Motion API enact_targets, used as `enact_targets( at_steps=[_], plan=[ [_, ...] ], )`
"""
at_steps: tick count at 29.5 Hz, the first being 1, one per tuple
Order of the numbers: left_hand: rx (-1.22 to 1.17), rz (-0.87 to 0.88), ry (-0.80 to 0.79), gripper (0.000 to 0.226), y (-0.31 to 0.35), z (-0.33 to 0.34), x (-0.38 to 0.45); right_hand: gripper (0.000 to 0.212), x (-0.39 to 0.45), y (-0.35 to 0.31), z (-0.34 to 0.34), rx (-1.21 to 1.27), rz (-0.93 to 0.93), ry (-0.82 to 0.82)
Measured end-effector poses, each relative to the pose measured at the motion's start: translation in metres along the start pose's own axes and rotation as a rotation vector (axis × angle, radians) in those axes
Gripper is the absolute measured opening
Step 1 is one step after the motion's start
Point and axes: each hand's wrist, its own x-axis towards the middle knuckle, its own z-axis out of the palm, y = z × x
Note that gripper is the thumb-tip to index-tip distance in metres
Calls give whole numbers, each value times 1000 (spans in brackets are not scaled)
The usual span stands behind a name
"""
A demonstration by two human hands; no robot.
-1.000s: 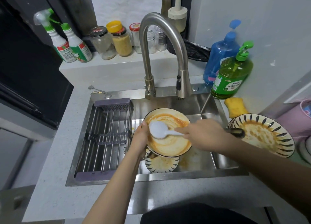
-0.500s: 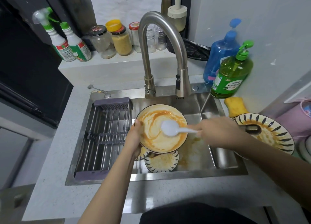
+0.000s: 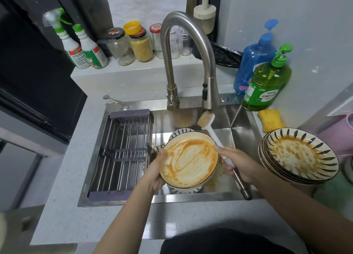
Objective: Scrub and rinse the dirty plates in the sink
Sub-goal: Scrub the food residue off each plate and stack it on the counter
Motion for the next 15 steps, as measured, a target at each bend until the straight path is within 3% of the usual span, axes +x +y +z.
enact_targets(
  at_steps=[4, 7, 9, 12, 15],
  plan=[
    [96, 69, 83, 57, -3, 16, -2, 21, 3, 2, 2, 174, 48, 52],
    [589, 308, 129, 57, 0, 28, -16, 20, 8, 0, 1, 249, 46, 139],
    [905, 432, -22, 55, 1, 34, -25, 17, 9, -3, 2, 252, 30, 190],
    [1363, 474, -221, 75, -8, 39, -20, 15, 13, -7, 6, 239, 29, 254],
    [1631, 558, -186, 73, -19, 51, -8, 20, 17, -10, 14, 247, 53, 284]
  ],
)
